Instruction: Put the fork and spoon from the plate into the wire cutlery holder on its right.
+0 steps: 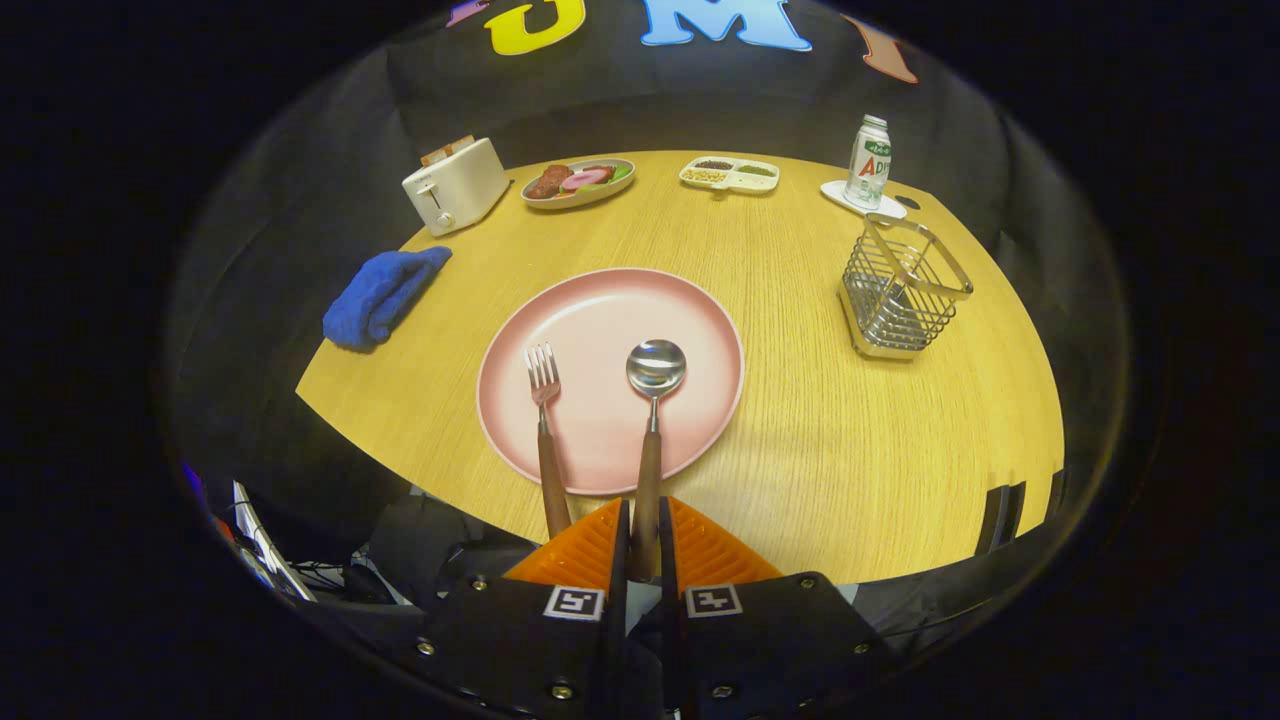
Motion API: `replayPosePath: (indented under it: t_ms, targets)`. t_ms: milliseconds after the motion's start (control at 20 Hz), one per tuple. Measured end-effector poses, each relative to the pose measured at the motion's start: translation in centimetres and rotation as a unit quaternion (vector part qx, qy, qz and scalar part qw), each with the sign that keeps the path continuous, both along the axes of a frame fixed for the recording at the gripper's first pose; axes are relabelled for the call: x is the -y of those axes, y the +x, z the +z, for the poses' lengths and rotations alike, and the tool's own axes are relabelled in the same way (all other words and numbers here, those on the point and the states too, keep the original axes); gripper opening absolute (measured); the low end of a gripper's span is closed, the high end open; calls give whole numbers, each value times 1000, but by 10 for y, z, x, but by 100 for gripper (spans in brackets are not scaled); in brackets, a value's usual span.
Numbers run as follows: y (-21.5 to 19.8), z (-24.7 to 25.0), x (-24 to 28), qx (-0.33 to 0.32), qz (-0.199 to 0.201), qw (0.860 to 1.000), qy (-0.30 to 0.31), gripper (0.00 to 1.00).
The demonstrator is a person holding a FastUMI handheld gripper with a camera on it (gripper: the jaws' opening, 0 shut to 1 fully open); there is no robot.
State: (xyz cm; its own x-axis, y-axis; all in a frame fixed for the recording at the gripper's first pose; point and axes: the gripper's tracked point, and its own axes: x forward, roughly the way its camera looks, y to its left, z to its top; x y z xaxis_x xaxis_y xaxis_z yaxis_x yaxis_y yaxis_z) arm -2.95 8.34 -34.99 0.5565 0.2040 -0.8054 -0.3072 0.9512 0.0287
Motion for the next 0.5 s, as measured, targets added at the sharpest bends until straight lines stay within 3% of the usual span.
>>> replayPosePath:
  t_ms: [150, 300, 400, 450, 500]
  targets:
    - [1, -6, 1, -9, -2, 1000, -9, 35]
    - [0, -9, -2, -16, 3, 1000, -7, 35]
    - [0, -13, -5, -22, 4, 1000, -2, 25]
    - [-10, 11, 3, -21, -4, 1000, 2, 25]
    - [7, -9, 2, -25, -6, 1000, 5, 12]
